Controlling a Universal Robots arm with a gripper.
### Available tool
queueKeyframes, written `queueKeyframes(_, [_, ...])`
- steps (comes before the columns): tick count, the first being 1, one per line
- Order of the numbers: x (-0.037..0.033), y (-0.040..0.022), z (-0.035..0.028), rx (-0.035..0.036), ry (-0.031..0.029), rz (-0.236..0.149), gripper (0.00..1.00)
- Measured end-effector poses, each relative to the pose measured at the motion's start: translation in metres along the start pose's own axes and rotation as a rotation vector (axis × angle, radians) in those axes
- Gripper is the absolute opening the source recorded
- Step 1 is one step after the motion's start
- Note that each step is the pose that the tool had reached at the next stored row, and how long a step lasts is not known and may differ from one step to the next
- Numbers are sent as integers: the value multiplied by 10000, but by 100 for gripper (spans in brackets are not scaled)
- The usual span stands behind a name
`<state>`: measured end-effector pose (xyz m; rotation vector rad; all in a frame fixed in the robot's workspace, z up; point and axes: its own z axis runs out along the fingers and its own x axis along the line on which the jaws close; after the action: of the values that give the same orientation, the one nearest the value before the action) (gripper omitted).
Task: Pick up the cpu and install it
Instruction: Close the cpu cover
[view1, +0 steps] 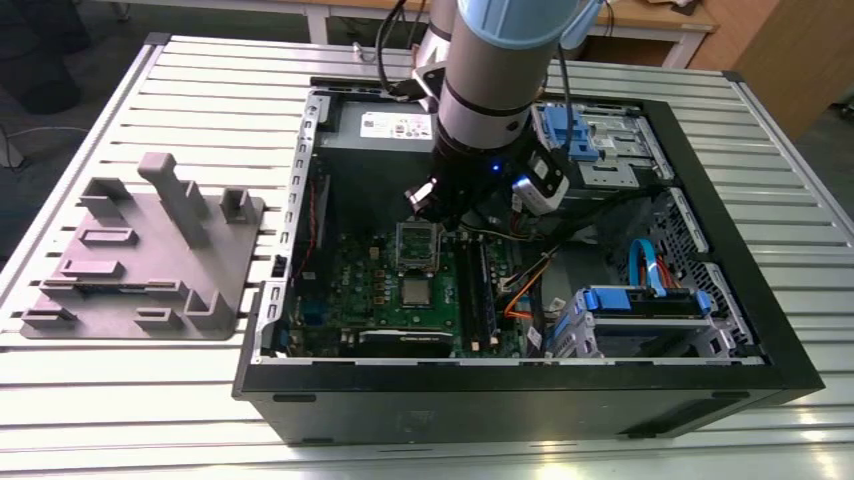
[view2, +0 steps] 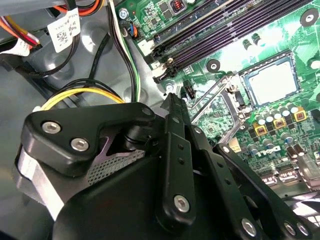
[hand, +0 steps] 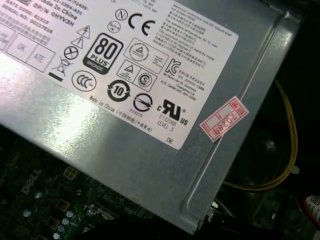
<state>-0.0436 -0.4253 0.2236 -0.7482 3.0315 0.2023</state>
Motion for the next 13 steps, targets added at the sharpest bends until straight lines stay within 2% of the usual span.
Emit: queueKeyframes(13, [9,0,-21,13,56,-348,11])
